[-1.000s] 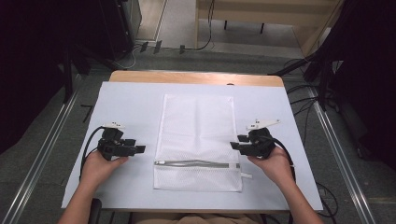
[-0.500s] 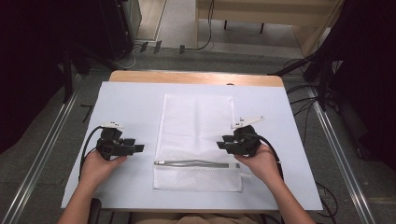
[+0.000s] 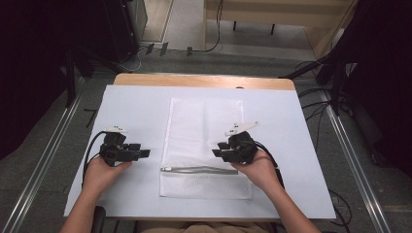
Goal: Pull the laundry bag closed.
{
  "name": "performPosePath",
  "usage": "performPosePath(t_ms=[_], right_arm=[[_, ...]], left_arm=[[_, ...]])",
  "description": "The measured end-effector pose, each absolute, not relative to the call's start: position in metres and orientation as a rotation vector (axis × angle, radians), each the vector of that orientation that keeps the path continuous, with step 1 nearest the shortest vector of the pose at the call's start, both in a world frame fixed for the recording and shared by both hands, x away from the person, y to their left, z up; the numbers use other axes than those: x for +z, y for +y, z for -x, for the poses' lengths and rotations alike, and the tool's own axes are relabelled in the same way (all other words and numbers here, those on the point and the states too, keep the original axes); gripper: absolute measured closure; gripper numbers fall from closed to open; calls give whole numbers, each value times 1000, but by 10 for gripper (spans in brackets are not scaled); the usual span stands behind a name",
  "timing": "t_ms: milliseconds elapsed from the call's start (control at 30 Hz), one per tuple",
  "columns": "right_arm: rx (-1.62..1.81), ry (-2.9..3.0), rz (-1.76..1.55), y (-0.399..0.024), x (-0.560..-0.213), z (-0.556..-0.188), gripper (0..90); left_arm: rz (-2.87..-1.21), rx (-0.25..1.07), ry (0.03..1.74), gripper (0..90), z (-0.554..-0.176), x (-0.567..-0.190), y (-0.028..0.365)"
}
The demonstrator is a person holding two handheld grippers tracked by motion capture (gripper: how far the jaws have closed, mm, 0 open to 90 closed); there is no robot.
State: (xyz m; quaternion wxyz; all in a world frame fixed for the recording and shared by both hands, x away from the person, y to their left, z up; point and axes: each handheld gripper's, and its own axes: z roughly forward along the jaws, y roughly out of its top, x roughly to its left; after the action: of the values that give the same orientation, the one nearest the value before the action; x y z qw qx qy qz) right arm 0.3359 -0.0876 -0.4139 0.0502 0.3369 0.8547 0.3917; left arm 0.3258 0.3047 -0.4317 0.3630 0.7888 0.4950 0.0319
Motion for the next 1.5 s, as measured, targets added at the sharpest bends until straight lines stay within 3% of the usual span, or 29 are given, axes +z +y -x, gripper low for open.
performPosePath(t_ms=[1500], right_arm=[[1223, 2817, -831, 6, -434, -321, 770]], left_arm=[[-2019, 96, 1292, 401, -327, -431, 306]])
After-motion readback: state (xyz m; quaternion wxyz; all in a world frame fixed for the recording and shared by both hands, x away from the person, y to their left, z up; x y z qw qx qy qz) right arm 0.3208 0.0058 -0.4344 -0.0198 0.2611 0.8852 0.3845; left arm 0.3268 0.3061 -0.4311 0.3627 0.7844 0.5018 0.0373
